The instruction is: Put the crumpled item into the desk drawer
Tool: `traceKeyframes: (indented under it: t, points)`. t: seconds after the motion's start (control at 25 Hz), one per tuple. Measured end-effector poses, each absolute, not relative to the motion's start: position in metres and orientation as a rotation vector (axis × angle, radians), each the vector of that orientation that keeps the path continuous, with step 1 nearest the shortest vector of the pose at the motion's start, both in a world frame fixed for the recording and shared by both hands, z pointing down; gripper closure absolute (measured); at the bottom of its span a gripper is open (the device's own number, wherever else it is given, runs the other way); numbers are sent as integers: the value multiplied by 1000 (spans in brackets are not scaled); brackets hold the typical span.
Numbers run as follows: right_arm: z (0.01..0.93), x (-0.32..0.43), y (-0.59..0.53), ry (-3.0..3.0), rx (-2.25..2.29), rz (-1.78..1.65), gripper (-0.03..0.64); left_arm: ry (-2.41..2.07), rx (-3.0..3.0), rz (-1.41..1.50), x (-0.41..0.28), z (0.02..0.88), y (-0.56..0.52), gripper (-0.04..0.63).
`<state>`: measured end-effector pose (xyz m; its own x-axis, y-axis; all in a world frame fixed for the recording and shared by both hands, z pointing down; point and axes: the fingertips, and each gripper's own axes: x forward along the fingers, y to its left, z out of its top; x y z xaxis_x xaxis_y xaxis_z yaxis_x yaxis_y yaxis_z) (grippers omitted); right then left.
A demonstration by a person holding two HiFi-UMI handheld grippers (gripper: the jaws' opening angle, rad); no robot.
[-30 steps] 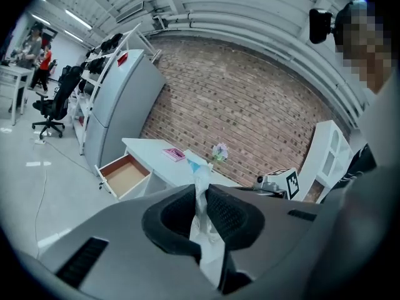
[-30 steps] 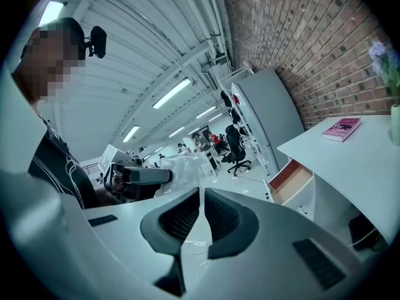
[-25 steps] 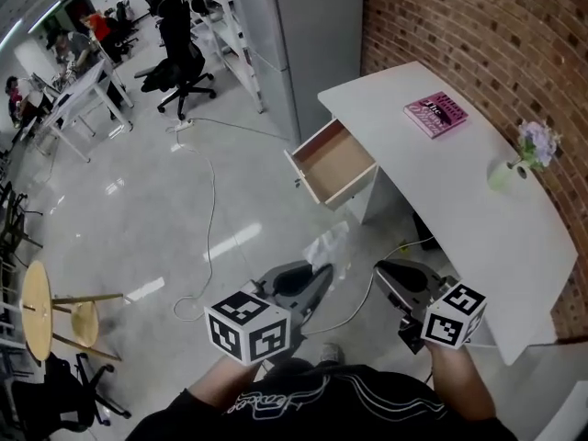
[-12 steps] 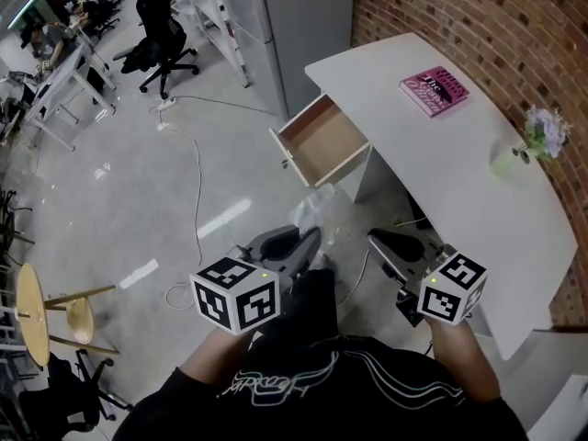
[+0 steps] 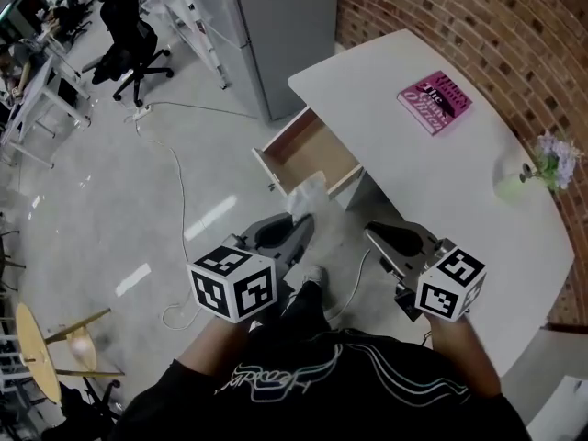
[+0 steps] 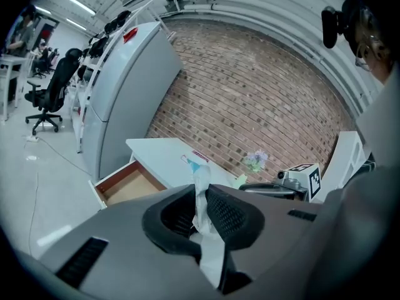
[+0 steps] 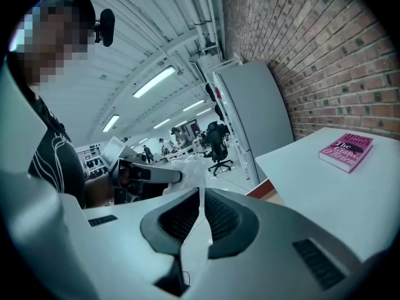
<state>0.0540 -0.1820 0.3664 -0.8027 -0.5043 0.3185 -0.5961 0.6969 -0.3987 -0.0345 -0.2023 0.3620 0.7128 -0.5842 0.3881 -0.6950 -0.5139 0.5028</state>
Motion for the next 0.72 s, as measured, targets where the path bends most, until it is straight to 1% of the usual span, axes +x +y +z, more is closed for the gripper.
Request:
traceKeyframes:
  t: [0.32,0.72]
  points:
    - [403,43,-283,-2653,924,805,563,-934,2195,257,-36,410,-312,540]
    - [456,29,-350,-2596,955,864,562,-961,2120,321,-50,504,-401,540]
